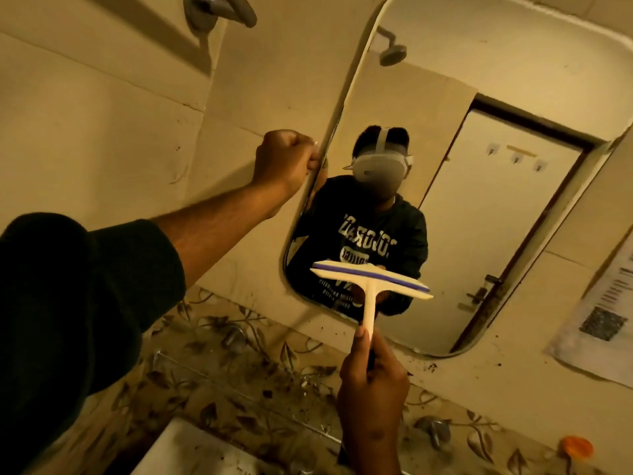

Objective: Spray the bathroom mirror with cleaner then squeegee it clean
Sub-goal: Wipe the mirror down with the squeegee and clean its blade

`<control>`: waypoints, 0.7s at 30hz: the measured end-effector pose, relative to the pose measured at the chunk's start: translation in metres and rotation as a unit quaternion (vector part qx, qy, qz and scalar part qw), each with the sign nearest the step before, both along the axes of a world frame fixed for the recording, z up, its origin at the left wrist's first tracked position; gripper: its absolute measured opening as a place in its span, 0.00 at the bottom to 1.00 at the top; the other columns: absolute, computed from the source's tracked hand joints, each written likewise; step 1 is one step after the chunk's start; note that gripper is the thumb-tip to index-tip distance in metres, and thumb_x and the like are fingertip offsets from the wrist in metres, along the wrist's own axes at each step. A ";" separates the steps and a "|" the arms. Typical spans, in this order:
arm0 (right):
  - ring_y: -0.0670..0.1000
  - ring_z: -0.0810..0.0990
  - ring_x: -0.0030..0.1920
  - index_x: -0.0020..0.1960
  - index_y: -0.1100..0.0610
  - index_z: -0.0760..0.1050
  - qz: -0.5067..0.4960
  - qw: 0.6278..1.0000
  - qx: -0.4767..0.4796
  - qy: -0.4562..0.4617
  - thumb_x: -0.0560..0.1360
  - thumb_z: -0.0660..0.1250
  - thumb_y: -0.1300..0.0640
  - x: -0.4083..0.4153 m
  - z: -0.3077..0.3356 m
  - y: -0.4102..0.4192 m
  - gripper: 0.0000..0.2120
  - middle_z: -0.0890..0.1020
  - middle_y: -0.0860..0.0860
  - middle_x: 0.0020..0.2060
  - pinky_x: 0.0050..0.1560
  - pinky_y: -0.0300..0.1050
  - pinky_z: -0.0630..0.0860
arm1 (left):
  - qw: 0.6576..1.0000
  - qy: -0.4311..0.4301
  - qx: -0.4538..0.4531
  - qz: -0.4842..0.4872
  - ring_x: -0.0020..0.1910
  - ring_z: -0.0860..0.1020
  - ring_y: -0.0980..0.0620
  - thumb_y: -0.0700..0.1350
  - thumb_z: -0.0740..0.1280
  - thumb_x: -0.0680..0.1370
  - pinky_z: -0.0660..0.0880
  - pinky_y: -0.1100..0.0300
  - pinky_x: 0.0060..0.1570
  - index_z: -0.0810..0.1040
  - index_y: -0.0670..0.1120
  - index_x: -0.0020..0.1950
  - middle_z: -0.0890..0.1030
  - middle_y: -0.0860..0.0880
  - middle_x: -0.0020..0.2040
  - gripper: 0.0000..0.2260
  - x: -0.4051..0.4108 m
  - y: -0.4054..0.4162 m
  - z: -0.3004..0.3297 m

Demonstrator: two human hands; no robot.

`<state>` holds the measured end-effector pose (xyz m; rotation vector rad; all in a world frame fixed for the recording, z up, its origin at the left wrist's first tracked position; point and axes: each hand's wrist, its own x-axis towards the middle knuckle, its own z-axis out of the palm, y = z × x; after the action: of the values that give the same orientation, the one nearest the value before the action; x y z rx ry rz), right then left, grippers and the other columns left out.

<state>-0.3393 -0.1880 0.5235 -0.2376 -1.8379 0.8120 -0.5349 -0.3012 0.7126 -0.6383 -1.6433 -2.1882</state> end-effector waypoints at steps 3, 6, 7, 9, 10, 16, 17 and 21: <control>0.54 0.70 0.24 0.40 0.50 0.75 0.028 1.000 0.007 0.008 0.80 0.55 0.43 0.006 0.013 -0.002 0.18 0.73 0.54 0.25 0.23 0.48 0.66 | 0.997 -0.034 -0.006 0.064 0.46 0.83 0.49 0.38 0.65 0.76 0.81 0.49 0.53 0.82 0.48 0.45 0.85 0.48 0.42 0.07 0.009 -0.005 -0.045; 0.53 0.70 0.24 0.44 0.49 0.75 0.054 0.996 0.065 0.017 0.82 0.57 0.48 0.005 0.041 -0.012 0.12 0.72 0.52 0.25 0.22 0.47 0.64 | 0.992 -0.084 0.012 0.094 0.44 0.83 0.51 0.34 0.61 0.77 0.81 0.51 0.52 0.82 0.48 0.43 0.84 0.49 0.42 0.13 0.026 -0.008 -0.099; 0.53 0.70 0.25 0.44 0.50 0.75 0.060 0.995 0.078 0.017 0.82 0.58 0.50 0.002 0.048 -0.013 0.11 0.72 0.51 0.25 0.23 0.46 0.64 | 0.990 -0.102 0.016 0.096 0.42 0.83 0.51 0.33 0.60 0.77 0.82 0.51 0.50 0.82 0.48 0.42 0.84 0.49 0.40 0.14 0.031 -0.008 -0.115; 0.52 0.70 0.26 0.42 0.53 0.74 0.060 0.995 0.083 0.012 0.82 0.59 0.53 -0.007 0.058 -0.011 0.11 0.72 0.50 0.26 0.24 0.44 0.63 | 0.986 -0.142 0.018 0.090 0.40 0.83 0.48 0.31 0.59 0.77 0.82 0.53 0.46 0.81 0.47 0.39 0.83 0.48 0.38 0.17 0.039 -0.005 -0.142; 0.52 0.69 0.27 0.42 0.54 0.74 0.059 0.995 0.079 0.008 0.82 0.59 0.53 -0.011 0.058 -0.008 0.12 0.72 0.51 0.26 0.25 0.44 0.63 | 0.984 -0.159 0.014 0.084 0.40 0.84 0.46 0.31 0.58 0.77 0.82 0.53 0.45 0.81 0.47 0.38 0.83 0.47 0.37 0.17 0.042 -0.003 -0.155; 0.47 0.68 0.24 0.44 0.47 0.75 0.047 0.996 0.073 -0.023 0.81 0.59 0.50 -0.006 0.008 0.013 0.09 0.72 0.49 0.27 0.23 0.38 0.60 | 0.991 -0.067 -0.042 0.103 0.43 0.83 0.53 0.33 0.62 0.79 0.82 0.51 0.50 0.83 0.48 0.44 0.84 0.50 0.41 0.14 0.033 -0.003 -0.164; 0.46 0.69 0.24 0.42 0.46 0.74 0.039 0.997 0.068 -0.029 0.81 0.60 0.50 -0.004 -0.002 0.016 0.09 0.73 0.48 0.28 0.23 0.36 0.60 | 0.993 -0.038 -0.052 0.102 0.44 0.83 0.54 0.33 0.62 0.79 0.81 0.52 0.51 0.83 0.47 0.46 0.84 0.50 0.42 0.13 0.028 -0.006 -0.156; 0.44 0.73 0.24 0.38 0.43 0.72 0.000 0.998 0.037 -0.044 0.79 0.64 0.55 0.001 -0.022 0.017 0.12 0.76 0.46 0.29 0.23 0.31 0.63 | 0.992 -0.004 -0.096 0.076 0.47 0.83 0.51 0.30 0.61 0.77 0.80 0.53 0.54 0.83 0.45 0.47 0.84 0.49 0.43 0.14 0.008 -0.013 -0.127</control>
<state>-0.3387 -0.1712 0.5014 -0.2289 -1.9456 0.7432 -0.5271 -0.3147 0.5860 -0.5353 -1.8573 -1.9443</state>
